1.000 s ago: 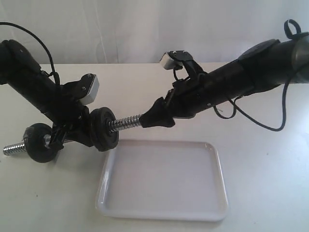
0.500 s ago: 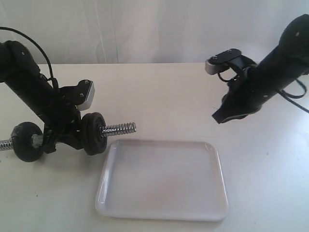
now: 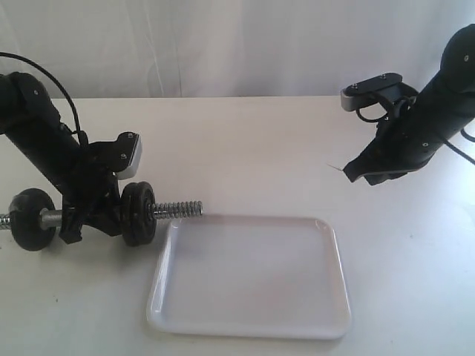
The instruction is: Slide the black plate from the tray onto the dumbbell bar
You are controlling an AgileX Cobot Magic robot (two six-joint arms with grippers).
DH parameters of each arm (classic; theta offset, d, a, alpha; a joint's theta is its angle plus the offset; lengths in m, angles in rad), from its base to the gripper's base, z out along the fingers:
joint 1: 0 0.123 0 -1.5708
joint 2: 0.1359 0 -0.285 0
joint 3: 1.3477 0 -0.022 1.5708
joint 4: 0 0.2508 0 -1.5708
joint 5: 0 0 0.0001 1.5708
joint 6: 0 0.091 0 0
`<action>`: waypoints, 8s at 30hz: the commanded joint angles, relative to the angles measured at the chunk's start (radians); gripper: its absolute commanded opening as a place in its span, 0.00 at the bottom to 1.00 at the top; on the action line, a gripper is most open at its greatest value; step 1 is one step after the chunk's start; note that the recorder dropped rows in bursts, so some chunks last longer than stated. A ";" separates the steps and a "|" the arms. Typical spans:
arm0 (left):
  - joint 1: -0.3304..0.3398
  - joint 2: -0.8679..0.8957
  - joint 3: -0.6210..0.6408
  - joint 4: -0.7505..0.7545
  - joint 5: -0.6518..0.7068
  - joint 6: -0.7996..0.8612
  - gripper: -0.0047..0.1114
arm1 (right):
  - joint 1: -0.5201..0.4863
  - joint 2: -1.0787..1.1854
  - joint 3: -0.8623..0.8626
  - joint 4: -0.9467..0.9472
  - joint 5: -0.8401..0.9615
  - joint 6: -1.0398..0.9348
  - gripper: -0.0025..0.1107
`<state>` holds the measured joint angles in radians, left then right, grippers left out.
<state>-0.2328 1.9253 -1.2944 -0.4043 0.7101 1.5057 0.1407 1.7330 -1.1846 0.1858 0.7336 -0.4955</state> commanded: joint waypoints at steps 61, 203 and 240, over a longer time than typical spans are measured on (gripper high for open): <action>0.002 -0.068 -0.008 -0.102 0.037 -0.036 0.39 | -0.004 -0.005 0.003 0.075 -0.051 0.012 0.02; 0.228 -1.925 1.294 0.158 -0.578 -1.417 0.04 | -0.002 -1.733 1.185 -0.071 -0.601 0.421 0.02; 0.228 -1.925 1.294 0.176 -0.471 -1.420 0.04 | -0.002 -1.733 1.185 -0.113 -0.463 0.422 0.02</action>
<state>-0.0021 0.0044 -0.0039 -0.2346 0.2350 0.0870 0.1407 0.0042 -0.0051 0.0803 0.2282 -0.0722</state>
